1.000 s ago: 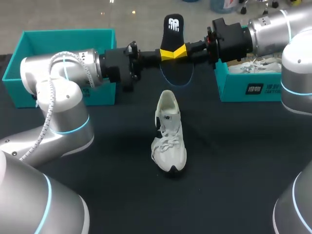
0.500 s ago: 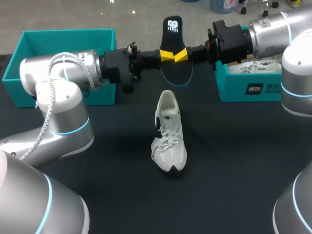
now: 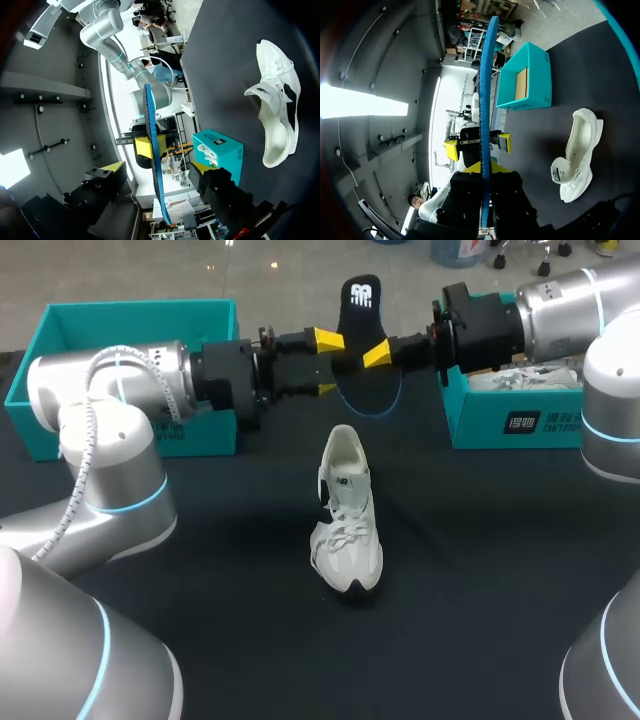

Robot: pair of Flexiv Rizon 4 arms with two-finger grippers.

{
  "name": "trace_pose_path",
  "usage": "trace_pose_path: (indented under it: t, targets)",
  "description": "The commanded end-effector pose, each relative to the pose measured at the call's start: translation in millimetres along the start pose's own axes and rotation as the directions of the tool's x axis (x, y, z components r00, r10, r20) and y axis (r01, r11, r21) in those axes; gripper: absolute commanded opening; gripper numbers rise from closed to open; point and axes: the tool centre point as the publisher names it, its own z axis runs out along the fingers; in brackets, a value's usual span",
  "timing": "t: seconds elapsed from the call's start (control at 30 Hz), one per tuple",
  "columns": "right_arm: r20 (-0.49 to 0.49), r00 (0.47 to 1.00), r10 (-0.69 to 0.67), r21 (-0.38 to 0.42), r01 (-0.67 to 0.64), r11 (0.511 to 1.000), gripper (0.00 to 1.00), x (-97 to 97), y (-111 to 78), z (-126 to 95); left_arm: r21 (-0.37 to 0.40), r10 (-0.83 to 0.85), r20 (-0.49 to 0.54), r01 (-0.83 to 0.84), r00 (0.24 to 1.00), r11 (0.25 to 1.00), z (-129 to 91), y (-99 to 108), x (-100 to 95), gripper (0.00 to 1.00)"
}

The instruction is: Take the shoe out of the shoebox, open the shoe tongue, remove and reinsert the insole, then place the shoe into the shoebox

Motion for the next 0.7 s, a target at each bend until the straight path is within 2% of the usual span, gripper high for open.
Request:
trace_pose_path:
  t: [0.03,0.17,0.37,0.47,0.7]
  targets:
    - [0.009,1.000,0.000,-0.007,0.000,1.000,0.00,1.4,-2.7,-4.8,0.046,0.003,-0.012,-0.002,1.000,0.999,-23.4,-0.2,2.1,1.00]
    - [0.011,1.000,-0.003,-0.010,0.003,1.000,0.00,1.0,-2.6,-5.6,0.087,0.011,-0.034,-0.008,0.999,0.996,-36.8,-0.5,4.4,1.00]
    - [0.004,0.999,-0.033,-0.011,0.033,0.999,0.00,1.2,-1.4,-6.0,0.251,0.074,-0.080,-0.052,0.994,0.966,-63.7,-2.8,11.2,1.00]
    - [0.004,0.999,-0.039,-0.012,0.039,0.999,0.00,1.5,-1.1,-6.3,0.304,0.091,-0.105,-0.055,0.990,0.951,-74.4,-2.3,13.5,1.00]
    - [0.005,0.999,-0.049,-0.014,0.049,0.999,0.00,2.3,-2.7,-9.0,0.344,0.120,-0.163,-0.057,0.979,0.937,-98.7,6.0,17.4,1.00]
